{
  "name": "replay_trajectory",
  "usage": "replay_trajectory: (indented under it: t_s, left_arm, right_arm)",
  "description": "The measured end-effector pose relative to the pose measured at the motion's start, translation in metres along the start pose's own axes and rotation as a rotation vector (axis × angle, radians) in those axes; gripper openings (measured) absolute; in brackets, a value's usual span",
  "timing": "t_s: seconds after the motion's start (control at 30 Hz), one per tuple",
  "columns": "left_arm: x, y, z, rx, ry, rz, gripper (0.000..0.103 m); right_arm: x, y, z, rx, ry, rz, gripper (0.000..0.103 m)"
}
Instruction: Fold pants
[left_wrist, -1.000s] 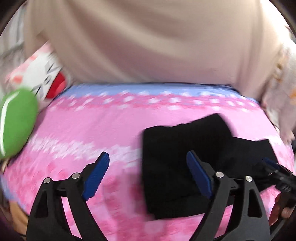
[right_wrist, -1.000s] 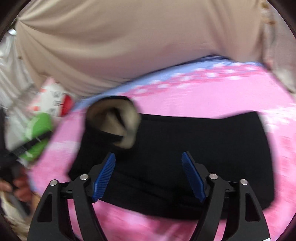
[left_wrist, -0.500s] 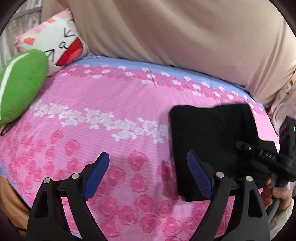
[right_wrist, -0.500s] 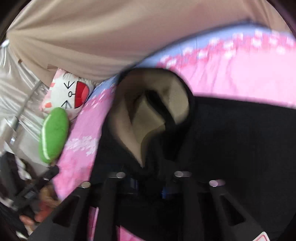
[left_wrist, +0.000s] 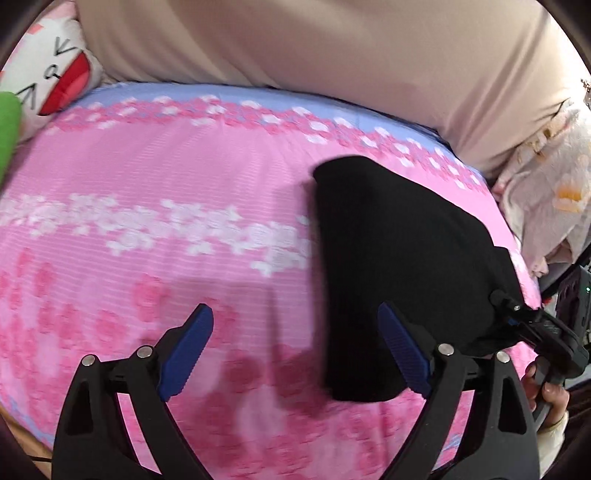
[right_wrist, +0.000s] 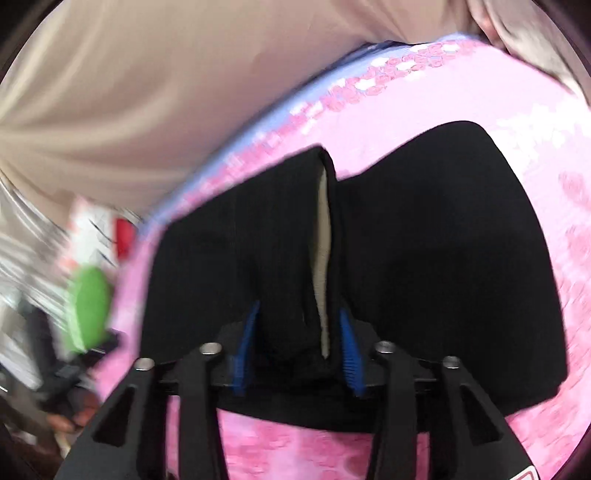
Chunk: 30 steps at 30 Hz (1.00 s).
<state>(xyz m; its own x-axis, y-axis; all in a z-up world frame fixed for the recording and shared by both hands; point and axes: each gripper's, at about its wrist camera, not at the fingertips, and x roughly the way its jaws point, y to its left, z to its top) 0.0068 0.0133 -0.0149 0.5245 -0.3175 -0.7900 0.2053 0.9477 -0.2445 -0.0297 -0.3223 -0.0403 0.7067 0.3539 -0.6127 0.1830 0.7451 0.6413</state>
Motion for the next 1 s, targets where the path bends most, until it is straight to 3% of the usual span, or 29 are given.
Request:
replay_trajectory:
  t_s: [0.03,0.1,0.2,0.27,0.3,0.33,0.37,0.4,0.47,0.6,0.77,0.83,0.93,1.0]
  left_arm:
    - [0.005,-0.007,0.001,0.005,0.008,-0.007,0.089]
    - [0.014,-0.016,0.003,0.002,0.02,-0.032,0.091]
    - [0.04,-0.023,0.006,-0.037,0.082,-0.081,0.091]
    - [0.065,-0.024,0.006,-0.09,0.153,-0.135,0.091]
    - [0.069,-0.024,0.006,-0.1,0.152,-0.144,0.086]
    - [0.065,-0.026,0.008,-0.09,0.105,-0.143,0.069]
    - [0.065,-0.028,0.01,-0.071,0.106,-0.172,0.042]
    - [0.064,-0.027,0.012,-0.068,0.108,-0.168,0.027]
    - [0.055,-0.018,0.018,-0.069,0.093,-0.185,0.019]
    - [0.04,0.019,0.024,-0.127,0.112,-0.249,0.018]
    - [0.026,0.056,0.017,-0.171,0.099,-0.172,0.021]
    - [0.023,0.056,0.015,-0.154,0.107,-0.125,0.029]
    - [-0.009,0.04,0.016,-0.056,0.005,-0.025,0.037]
    - [-0.029,0.03,0.018,-0.012,-0.056,-0.005,0.063]
  right_arm:
    - [-0.004,0.001,0.003,0.01,-0.01,0.039,0.063]
    - [-0.006,0.006,0.009,-0.006,-0.027,0.062,0.069]
    - [0.006,0.013,0.017,-0.067,-0.013,0.0,0.069]
    - [0.021,0.009,0.017,-0.075,0.021,0.002,0.061]
    - [0.024,0.008,0.017,-0.081,0.02,-0.002,0.042]
    - [0.028,0.011,0.014,-0.091,0.017,-0.01,0.03]
    - [0.03,0.012,0.013,-0.091,0.022,0.001,0.024]
    - [0.031,0.015,0.013,-0.078,0.031,0.037,0.02]
    - [0.038,0.027,0.012,-0.089,0.038,0.057,0.019]
    - [0.056,0.068,0.004,-0.179,0.058,0.059,0.018]
    - [0.078,0.102,-0.008,-0.241,0.113,0.13,0.017]
    - [0.072,0.108,-0.007,-0.253,0.099,0.13,0.017]
    - [0.014,0.11,0.012,-0.259,-0.011,0.174,0.016]
    - [-0.024,0.11,0.017,-0.302,-0.089,0.14,0.016]
